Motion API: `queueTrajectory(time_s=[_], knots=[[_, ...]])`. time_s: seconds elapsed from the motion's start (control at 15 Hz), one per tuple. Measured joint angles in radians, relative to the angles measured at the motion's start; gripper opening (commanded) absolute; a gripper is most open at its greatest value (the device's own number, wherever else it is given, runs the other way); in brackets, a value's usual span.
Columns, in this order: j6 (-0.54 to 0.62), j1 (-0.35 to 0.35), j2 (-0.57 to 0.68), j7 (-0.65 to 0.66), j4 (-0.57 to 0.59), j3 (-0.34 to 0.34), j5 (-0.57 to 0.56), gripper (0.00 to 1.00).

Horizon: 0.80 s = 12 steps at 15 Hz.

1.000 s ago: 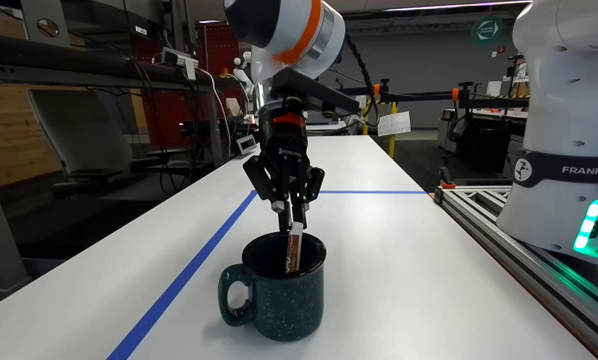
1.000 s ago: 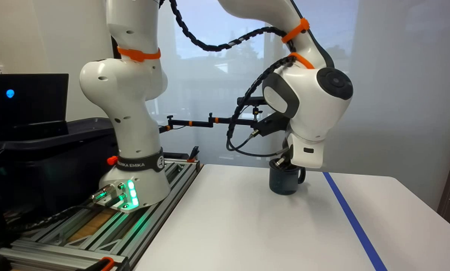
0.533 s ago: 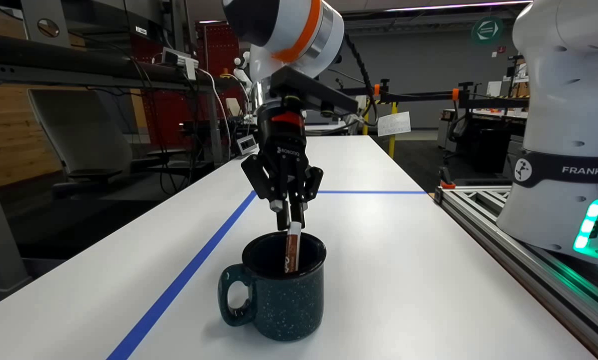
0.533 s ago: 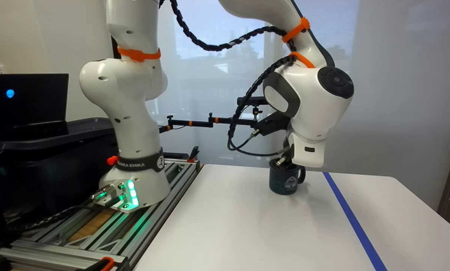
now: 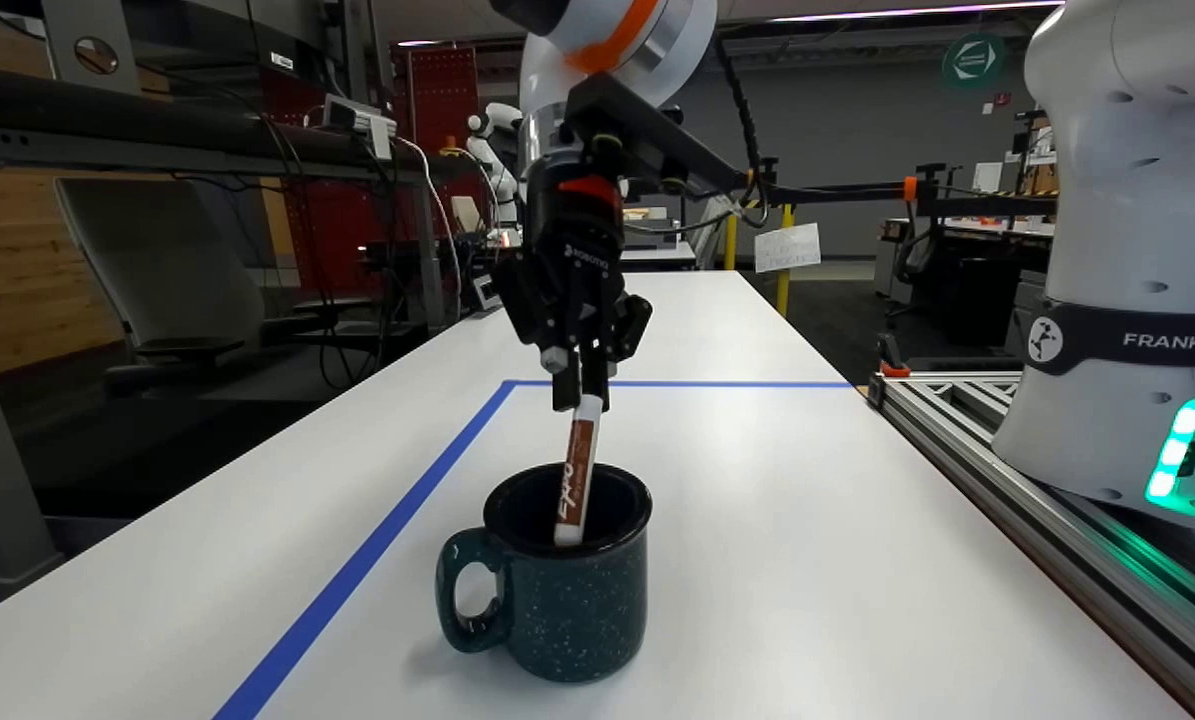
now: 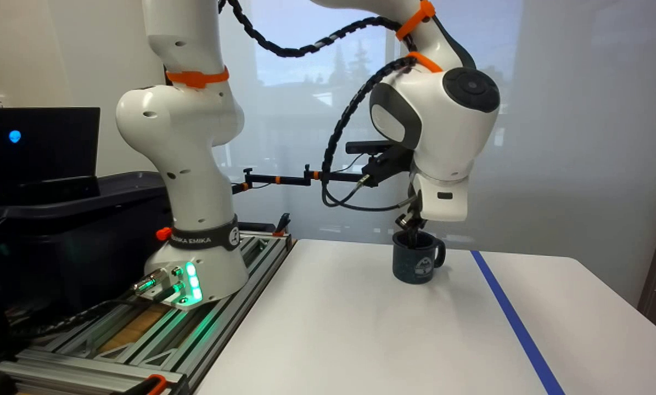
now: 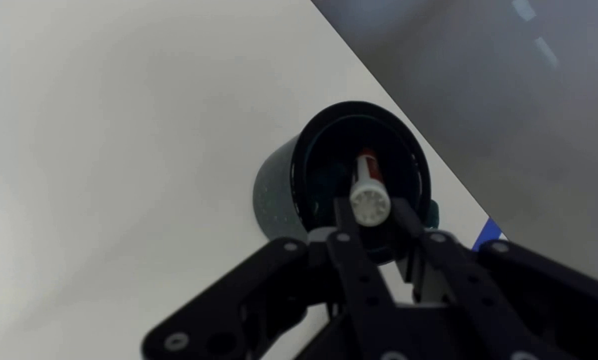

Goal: Take the marker out of the cup and put it on the table

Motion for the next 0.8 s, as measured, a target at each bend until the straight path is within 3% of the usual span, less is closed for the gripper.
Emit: queueTrajectory(time_s=[0.33, 0.6, 0.8], knots=[[0.024, -0.024, -0.165, -0.028, -0.114, -0.035, 0.037, 0.06], [0.145, -0.053, -0.290, -0.047, -0.212, -0.065, 0.057, 0.06], [0.226, -0.060, -0.315, -0.076, -0.216, -0.086, 0.087, 0.06]])
